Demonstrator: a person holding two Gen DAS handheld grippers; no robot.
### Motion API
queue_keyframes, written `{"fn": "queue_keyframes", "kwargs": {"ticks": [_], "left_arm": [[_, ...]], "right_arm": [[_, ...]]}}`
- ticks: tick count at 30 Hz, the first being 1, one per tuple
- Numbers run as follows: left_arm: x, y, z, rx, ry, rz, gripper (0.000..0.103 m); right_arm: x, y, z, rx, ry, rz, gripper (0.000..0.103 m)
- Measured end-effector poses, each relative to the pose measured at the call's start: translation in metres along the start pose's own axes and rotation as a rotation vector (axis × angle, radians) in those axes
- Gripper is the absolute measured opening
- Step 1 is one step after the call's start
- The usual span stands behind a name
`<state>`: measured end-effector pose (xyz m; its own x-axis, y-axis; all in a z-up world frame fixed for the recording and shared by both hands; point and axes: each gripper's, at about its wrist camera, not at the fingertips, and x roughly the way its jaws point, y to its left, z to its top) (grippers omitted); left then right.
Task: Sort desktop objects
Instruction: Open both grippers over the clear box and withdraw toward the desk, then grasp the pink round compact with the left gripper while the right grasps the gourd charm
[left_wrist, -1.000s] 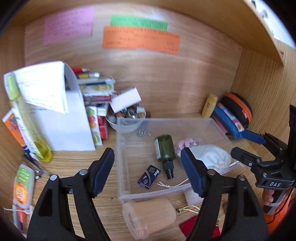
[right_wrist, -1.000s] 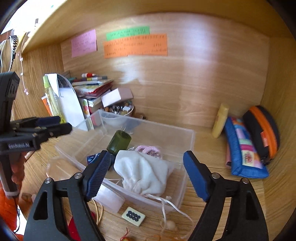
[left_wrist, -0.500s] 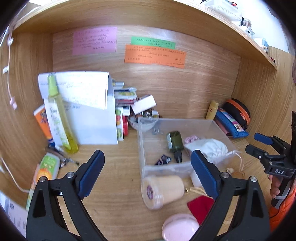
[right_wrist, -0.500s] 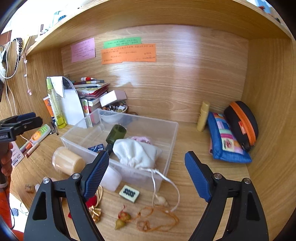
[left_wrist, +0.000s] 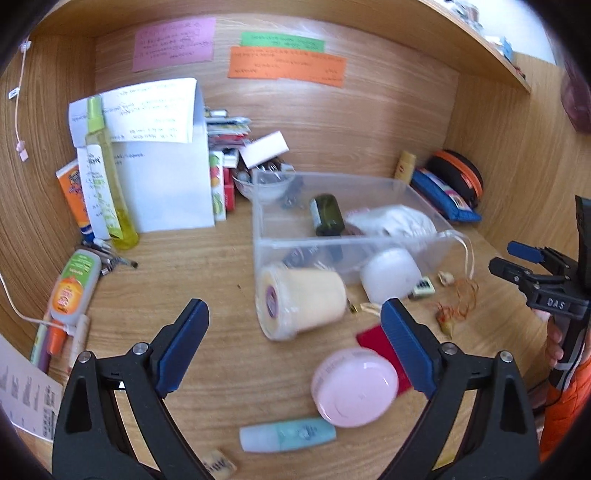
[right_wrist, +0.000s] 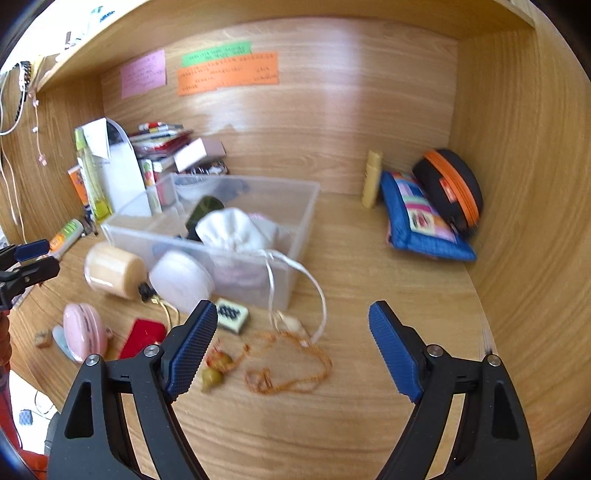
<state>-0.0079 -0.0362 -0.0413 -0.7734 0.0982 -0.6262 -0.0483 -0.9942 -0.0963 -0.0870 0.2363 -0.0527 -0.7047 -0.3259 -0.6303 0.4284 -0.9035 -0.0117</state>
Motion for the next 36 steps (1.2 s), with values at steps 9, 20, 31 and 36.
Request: {"fn": "queue_keyframes", "kwargs": {"ticks": [9, 20, 31, 36], "left_arm": [[0.017, -0.016, -0.024, 0.005, 0.084, -0.096, 0.095], [0.046, -0.013, -0.039, -0.076, 0.178, -0.155, 0.095], [0.050, -0.020, -0.042, -0.050, 0.185, -0.161, 0.071], [0.049, -0.020, -0.043, -0.046, 0.169, -0.137, 0.066]], "right_arm": [[0.028, 0.014, -0.032, 0.017, 0.128, 0.072, 0.082], [0.054, 0.048, -0.036, -0.018, 0.198, 0.130, 0.077], [0.063, 0.051, -0.040, -0.032, 0.223, 0.130, 0.042], [0.065, 0.050, -0.037, -0.028, 0.224, 0.138, 0.026]]}}
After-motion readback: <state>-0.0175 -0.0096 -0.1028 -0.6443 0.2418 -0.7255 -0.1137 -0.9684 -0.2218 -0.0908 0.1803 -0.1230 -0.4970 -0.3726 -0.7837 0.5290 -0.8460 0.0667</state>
